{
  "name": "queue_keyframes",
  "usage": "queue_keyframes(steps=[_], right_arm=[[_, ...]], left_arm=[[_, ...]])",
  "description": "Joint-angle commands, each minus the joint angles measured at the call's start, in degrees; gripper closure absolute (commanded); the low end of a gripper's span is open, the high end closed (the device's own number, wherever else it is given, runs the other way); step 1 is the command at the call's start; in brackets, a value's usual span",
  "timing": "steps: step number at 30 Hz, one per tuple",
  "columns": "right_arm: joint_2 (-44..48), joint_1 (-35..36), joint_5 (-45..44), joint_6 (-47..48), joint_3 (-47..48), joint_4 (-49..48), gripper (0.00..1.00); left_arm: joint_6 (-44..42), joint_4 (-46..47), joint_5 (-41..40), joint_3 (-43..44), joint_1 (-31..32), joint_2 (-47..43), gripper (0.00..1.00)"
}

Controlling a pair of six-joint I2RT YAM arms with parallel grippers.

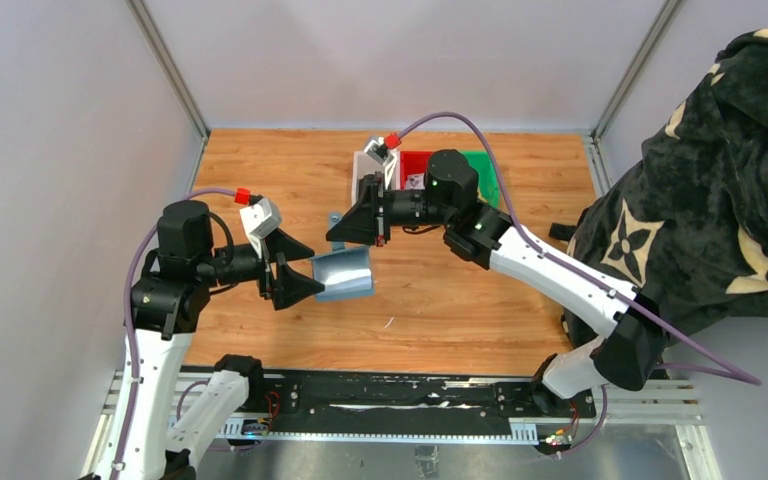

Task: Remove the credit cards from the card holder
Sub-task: Open the card holder.

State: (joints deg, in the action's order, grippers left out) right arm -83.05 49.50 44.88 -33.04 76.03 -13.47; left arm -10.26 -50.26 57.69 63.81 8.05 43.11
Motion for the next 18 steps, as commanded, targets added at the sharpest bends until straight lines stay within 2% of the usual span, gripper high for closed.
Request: queue_keyframes(steps=[1, 9, 13, 18], right_arm=[[2.9, 0.2, 2.7, -1.1, 2.9, -0.1, 1.00], [3.0, 0.6, 3.9, -3.2, 4.0, 0.0, 1.00], [2.5, 1.6, 4.4, -4.0, 4.9, -0.6, 1.00], [1.7, 3.1, 5.2, -4.0, 6.2, -0.2, 1.00]], left_arm=[[-2.6, -1.9, 1.5, -1.2, -0.1, -0.8, 0.16], [-6.3, -1.8, -0.9, -1.0, -0.1, -1.4, 0.18], [-5.4, 1.7, -2.5, -1.4, -0.1, -2.2, 0.20], [-0.6, 7.6, -2.4, -2.5, -0.1, -3.3, 0.37]])
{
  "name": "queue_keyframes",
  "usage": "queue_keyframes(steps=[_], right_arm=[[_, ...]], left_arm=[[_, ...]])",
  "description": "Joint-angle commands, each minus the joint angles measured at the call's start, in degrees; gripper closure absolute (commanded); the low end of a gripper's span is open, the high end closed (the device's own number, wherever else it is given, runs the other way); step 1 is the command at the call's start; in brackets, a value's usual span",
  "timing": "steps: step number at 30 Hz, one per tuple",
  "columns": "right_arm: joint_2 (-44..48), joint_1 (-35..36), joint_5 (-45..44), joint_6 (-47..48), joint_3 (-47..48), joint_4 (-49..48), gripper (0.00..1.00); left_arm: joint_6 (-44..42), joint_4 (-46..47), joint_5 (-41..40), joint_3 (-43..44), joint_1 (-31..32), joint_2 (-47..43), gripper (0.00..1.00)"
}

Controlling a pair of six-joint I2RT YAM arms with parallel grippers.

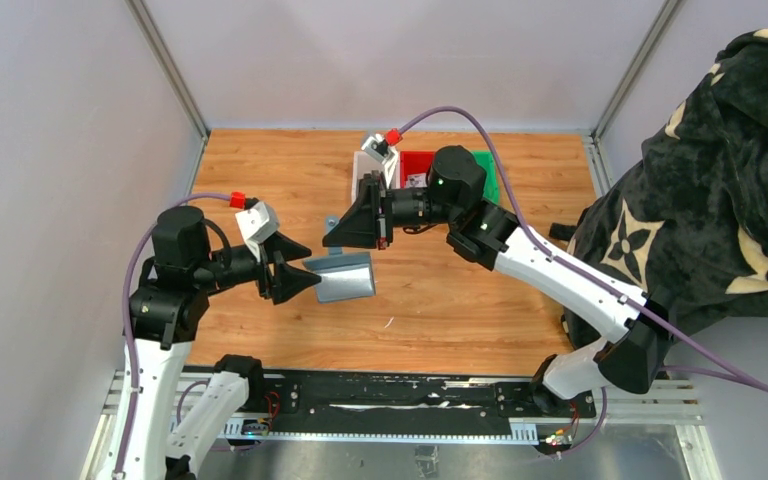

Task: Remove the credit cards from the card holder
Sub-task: Open the card holder.

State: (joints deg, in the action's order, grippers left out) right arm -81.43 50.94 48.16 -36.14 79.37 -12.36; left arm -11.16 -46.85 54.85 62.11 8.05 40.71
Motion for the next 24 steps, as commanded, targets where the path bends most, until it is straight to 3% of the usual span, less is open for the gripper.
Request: queue_keyframes(steps=[1, 7, 11, 14, 15, 16, 20, 24], right_arm=[[0.0, 1.8, 2.0, -1.1, 2.9, -1.5, 1.00], [-1.4, 3.1, 2.4, -2.9, 4.3, -3.5, 1.00], [-2.0, 3.5, 2.4, -3.3, 4.8, -3.9, 1.00], [-2.8, 3.6, 2.7, -3.8, 5.2, -4.1, 1.00], [-2.9, 3.4, 2.6, -3.1, 5.3, -3.4, 0.97], [-2.6, 3.2, 2.2, -2.5, 5.1, -2.5, 0.94], [0.8, -0.1, 3.1, -0.9, 0.7, -2.7, 0.61], [7.0, -4.8, 5.4, 3.2, -7.9, -3.0, 0.44]], left_arm=[[0.8, 4.3, 1.1, -0.7, -0.1, -0.9, 0.41], [4.4, 4.3, 7.5, -1.7, -0.1, 0.3, 0.52], [4.5, 4.2, 8.5, -1.3, -0.1, 0.4, 0.78], [5.7, 4.2, 10.4, -0.8, -0.1, 0.9, 0.92], [6.2, 4.2, 10.7, -0.5, -0.1, 1.1, 0.99], [6.8, 4.3, 10.9, -0.4, -0.1, 1.2, 1.00], [14.2, 7.3, 13.2, 0.4, -0.1, 2.1, 1.00], [23.2, 11.5, 15.5, 1.5, -0.1, 3.4, 1.00]])
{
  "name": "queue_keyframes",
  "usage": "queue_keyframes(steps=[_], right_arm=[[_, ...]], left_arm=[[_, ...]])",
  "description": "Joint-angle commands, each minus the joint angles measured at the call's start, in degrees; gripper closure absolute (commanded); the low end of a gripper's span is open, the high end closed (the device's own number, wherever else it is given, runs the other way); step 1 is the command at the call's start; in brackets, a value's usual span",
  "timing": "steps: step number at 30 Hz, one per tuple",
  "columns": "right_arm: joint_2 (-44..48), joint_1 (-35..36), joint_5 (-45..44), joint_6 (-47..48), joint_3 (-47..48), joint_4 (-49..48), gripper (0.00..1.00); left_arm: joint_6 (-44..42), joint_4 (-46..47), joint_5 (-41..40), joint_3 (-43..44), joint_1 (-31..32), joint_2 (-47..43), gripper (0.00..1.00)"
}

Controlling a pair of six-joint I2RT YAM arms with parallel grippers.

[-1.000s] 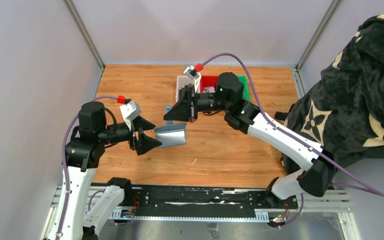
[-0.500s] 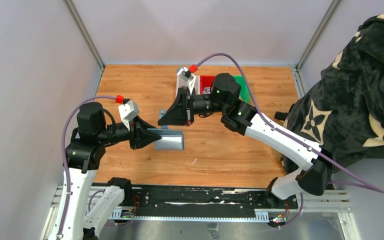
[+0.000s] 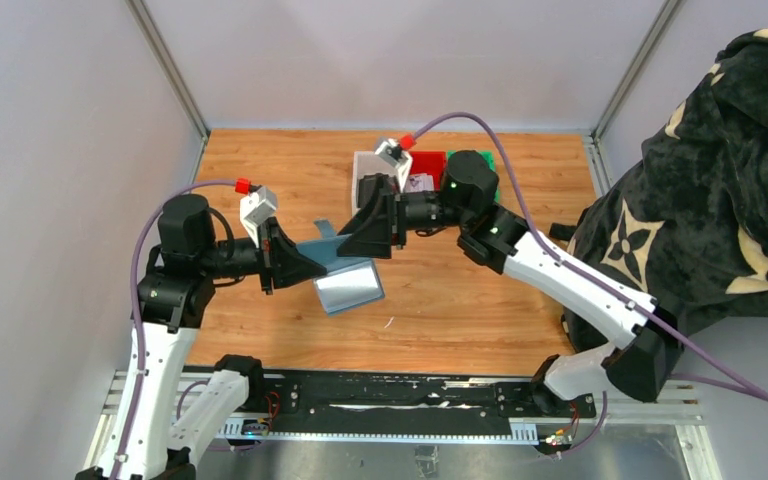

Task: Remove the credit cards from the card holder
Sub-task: Open the card holder, then remove the credit card from the card holder.

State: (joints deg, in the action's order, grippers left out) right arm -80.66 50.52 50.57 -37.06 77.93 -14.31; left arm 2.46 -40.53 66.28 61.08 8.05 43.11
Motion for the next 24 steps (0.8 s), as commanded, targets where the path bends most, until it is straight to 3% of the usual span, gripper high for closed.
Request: queue_keyframes(steps=[1, 4, 9, 11, 18, 24], right_arm=[[8.0, -5.5, 3.4, 5.2, -8.7, -1.5, 0.43], [13.0, -7.6, 4.0, 6.3, -15.0, -3.7, 0.40], [19.3, -7.8, 4.3, 6.8, -22.8, -8.1, 0.39], [20.5, -7.8, 4.2, 6.3, -25.2, -9.8, 0.42], [21.6, -7.8, 2.2, 4.3, -27.7, -13.5, 0.57], [19.9, -7.8, 0.2, 1.5, -27.3, -15.4, 0.63]], left_arm=[[10.3, 5.2, 4.1, 3.1, -0.1, 1.3, 1.00], [16.1, 9.8, 4.3, 3.4, -0.1, 1.3, 1.00], [39.5, 34.6, 2.6, -3.6, -0.1, -1.6, 1.00], [44.1, 38.9, 2.1, -4.8, -0.1, -2.0, 1.00], [47.8, 40.3, 1.2, -4.3, -0.1, -1.3, 1.00], [47.9, 40.2, 1.2, -4.2, -0.1, -1.4, 1.00]])
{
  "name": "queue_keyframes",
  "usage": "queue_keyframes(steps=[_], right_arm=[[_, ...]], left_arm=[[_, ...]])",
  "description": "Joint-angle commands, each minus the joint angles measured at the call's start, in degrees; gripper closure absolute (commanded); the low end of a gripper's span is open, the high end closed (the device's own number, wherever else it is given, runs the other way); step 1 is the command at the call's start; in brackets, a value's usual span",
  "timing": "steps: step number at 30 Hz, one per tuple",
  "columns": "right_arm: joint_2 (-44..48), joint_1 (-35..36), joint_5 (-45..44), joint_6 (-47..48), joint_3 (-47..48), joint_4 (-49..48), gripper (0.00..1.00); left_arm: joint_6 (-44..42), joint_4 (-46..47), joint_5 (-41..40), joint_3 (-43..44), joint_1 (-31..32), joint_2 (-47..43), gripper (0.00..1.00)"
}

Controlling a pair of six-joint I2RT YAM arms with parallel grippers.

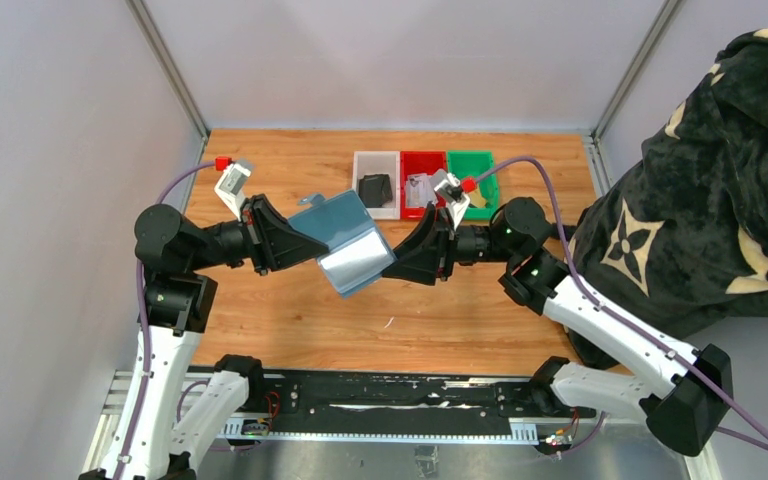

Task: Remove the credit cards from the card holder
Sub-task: Remove the credit card from the card holder.

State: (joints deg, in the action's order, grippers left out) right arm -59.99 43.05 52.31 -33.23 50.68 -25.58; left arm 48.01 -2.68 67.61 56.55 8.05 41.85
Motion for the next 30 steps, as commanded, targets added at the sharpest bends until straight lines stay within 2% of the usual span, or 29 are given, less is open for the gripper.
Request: queue_keyframes(steps=[1, 7, 14, 19, 25, 30], right_arm=[[-1.2, -0.3, -1.2, -3.1, -0.1, -5.0, 0.63], [-1.3, 0.0, -0.7, -2.7, 0.8, -3.9, 0.55], [-2.7, 0.2, -6.0, -2.5, 3.6, -0.3, 0.68], [-2.3, 2.0, -9.6, 6.0, 4.7, 6.3, 0.70], [-0.1, 2.3, -13.3, 8.5, 1.9, 2.2, 0.68], [-1.1, 2.9, -15.3, 6.9, 2.3, -2.9, 0.65]], left_arm=[[2.3, 2.4, -0.1, 0.2, -0.1, -0.1, 1.00], [-0.1, 0.6, 0.0, 0.4, -0.1, -0.1, 1.00], [0.3, 0.6, 0.1, 0.5, -0.1, -0.2, 1.00], [2.5, 1.7, 0.3, 1.0, -0.1, -0.1, 1.00], [6.3, 4.9, 0.7, 1.1, -0.1, 0.4, 1.00], [6.8, 5.0, 0.9, 0.7, -0.1, 0.2, 1.00]])
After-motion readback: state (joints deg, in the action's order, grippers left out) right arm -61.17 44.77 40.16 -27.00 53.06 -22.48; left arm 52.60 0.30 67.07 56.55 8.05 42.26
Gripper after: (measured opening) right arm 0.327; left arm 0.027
